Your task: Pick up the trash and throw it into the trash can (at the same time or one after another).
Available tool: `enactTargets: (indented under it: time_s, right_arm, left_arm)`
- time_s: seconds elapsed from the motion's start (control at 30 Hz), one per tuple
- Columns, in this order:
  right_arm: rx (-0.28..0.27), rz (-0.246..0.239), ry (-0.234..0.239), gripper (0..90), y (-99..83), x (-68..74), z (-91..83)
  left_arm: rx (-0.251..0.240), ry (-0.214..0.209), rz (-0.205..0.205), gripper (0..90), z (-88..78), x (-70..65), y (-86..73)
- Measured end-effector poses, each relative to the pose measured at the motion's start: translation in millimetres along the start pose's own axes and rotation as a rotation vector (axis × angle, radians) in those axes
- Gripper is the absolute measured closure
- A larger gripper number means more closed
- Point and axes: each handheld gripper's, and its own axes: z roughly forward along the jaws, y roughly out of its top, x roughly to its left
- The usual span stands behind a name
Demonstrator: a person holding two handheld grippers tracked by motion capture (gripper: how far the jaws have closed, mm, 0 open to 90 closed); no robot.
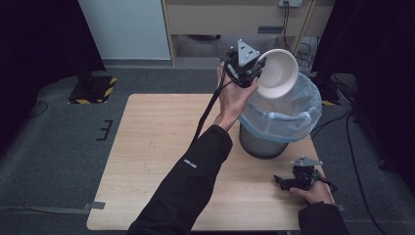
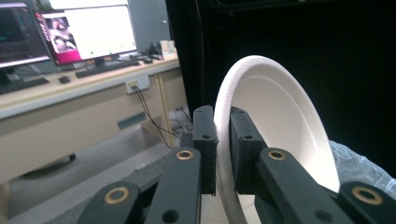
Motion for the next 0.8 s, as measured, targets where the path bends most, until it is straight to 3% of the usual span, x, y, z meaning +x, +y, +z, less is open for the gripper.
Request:
enactTargets:
  time_s: [0.07,0.13,0.2,0.3,0.37,0.4,0.43,0.5,0.53,0.57,0.77,0.8]
  right_arm:
    - [0.0,0.0,0.0,0.8,0.0,0.0,0.0]
    - [-0.001,-0.003,0.002,0.8,0.0,0.0,0.0]
    - [0.0,-0.003,0.005,0.8,0.0,0.2,0.0]
    - [0.0,-0.003,0.004,0.8,-0.1,0.2,-0.1]
    - [-0.001,-0.002,0.005,0.8,0.0,0.2,0.0]
    - [-0.001,-0.004,0.005,0.8,-0.1,0.1,-0.1]
    - [-0.001,-0.004,0.005,0.8,-0.1,0.1,-0.1]
    - [-0.003,-0.002,0.005,0.8,-0.1,0.1,0.1]
    - [-0.003,-0.001,0.006,0.8,-0.2,0.0,0.0]
    - [-0.003,-0.001,0.006,0.8,-0.2,0.0,0.0]
    - [-0.001,-0.001,0.005,0.8,-0.1,0.3,0.0]
    - [-0.001,-0.003,0.005,0.8,-0.2,0.3,-0.1]
  left_arm:
    - [0.002,-0.045,-0.028,78.9,5.0,0.3,-4.0]
    - [0.003,-0.059,-0.031,68.7,6.3,0.6,-5.7]
    - [0.001,-0.089,-0.029,59.9,-0.9,3.5,-11.1]
    - [-0.009,-0.099,-0.043,54.3,-11.4,8.4,-13.5]
    - [-0.019,-0.095,-0.056,48.3,-25.1,15.4,-16.3]
    - [-0.019,-0.09,-0.066,42.0,-41.5,23.8,-20.8]
    - [-0.019,-0.09,-0.066,39.1,-41.5,23.8,-20.8]
    - [-0.017,-0.065,-0.062,36.7,-59.9,32.4,-28.3]
    - [-0.005,-0.057,-0.073,32.5,-78.6,40.7,-39.5]
    - [-0.005,-0.057,-0.073,31.2,-78.6,40.7,-39.5]
    - [0.091,-0.009,-0.087,26.9,-131.7,61.4,-89.6]
    - [0.123,0.004,-0.107,25.6,-148.3,66.8,-110.1]
